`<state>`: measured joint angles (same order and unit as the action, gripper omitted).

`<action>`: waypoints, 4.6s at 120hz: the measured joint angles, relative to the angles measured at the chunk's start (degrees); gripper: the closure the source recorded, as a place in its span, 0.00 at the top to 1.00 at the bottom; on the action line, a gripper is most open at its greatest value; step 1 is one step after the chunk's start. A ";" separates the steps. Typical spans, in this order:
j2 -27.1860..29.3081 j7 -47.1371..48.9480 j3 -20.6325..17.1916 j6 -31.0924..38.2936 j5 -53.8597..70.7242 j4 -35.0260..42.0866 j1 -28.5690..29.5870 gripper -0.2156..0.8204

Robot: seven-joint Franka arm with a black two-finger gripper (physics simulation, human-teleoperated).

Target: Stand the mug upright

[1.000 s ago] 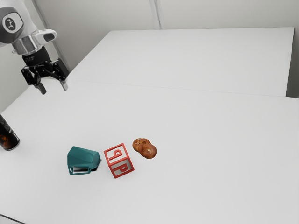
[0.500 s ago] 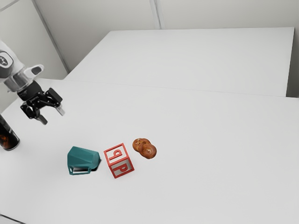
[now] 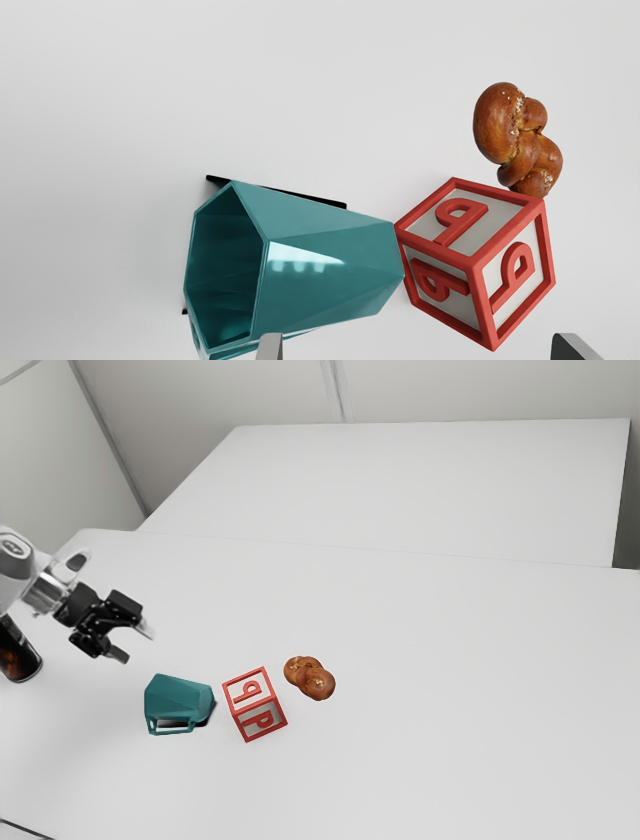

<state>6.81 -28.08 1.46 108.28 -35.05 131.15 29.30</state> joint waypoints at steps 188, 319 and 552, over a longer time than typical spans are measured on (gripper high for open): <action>-9.67 -23.66 -0.22 1.37 -14.46 3.59 0.72 0.14; 1.21 -7.66 -10.28 1.84 18.19 -6.72 -8.64 0.03; -9.69 23.59 -16.84 22.58 37.65 -2.81 -13.40 0.13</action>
<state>-2.87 -4.48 -15.38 130.86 2.60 128.34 15.90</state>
